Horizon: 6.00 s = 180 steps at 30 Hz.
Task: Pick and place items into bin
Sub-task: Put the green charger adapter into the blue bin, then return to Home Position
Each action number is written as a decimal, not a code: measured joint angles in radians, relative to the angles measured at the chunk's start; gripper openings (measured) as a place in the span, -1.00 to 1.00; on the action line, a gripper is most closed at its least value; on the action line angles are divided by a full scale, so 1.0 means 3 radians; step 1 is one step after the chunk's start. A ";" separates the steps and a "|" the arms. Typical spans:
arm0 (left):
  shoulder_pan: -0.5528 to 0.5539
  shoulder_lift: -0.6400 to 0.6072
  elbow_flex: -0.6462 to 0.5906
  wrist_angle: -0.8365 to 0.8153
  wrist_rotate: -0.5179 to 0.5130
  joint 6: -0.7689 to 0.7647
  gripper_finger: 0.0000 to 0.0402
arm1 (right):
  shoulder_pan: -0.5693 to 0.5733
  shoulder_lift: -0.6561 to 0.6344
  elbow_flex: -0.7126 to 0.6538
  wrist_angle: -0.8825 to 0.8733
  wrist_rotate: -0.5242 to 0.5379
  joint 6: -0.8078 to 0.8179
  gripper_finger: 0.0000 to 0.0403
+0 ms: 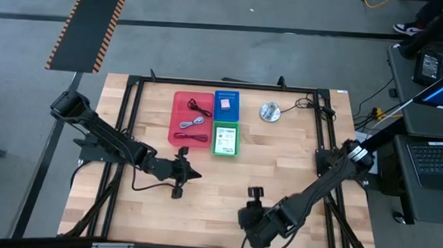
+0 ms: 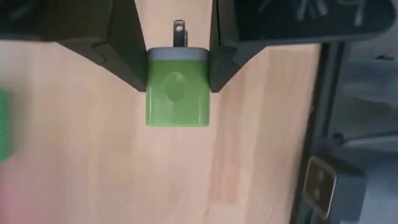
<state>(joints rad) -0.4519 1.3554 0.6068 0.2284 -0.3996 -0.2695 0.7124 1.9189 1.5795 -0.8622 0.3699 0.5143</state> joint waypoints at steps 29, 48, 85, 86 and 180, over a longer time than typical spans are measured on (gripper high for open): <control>0.0358 -0.0459 0.0000 -0.0374 -0.0156 0.1010 -0.98 | -0.1062 -0.1725 -0.2502 0.2900 0.0170 -0.1532 -0.46; 0.1174 -0.0459 0.0000 -0.0326 -0.0172 0.1593 -0.98 | -0.2097 -0.1752 -0.2611 0.3319 0.0155 -0.1730 -0.46; 0.1471 -0.0457 0.0000 -0.0428 -0.0171 0.1432 -0.98 | -0.3851 -0.0250 -0.0665 0.1514 -0.1546 -0.2962 -0.46; 0.1471 -0.0457 0.0000 -0.0429 -0.0169 0.1414 -0.98 | -0.3871 -0.0201 -0.0640 0.1503 -0.1571 -0.3024 -0.46; 0.2156 -0.2965 -0.1618 0.0175 0.1231 0.1482 -0.98 | -0.3160 -0.2039 -0.2858 0.3824 -0.1976 -0.2497 -0.99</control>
<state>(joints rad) 0.1949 0.4658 0.1215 0.2810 -0.0304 0.1750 -0.2357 1.3071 0.7220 0.2850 -0.2228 -0.2349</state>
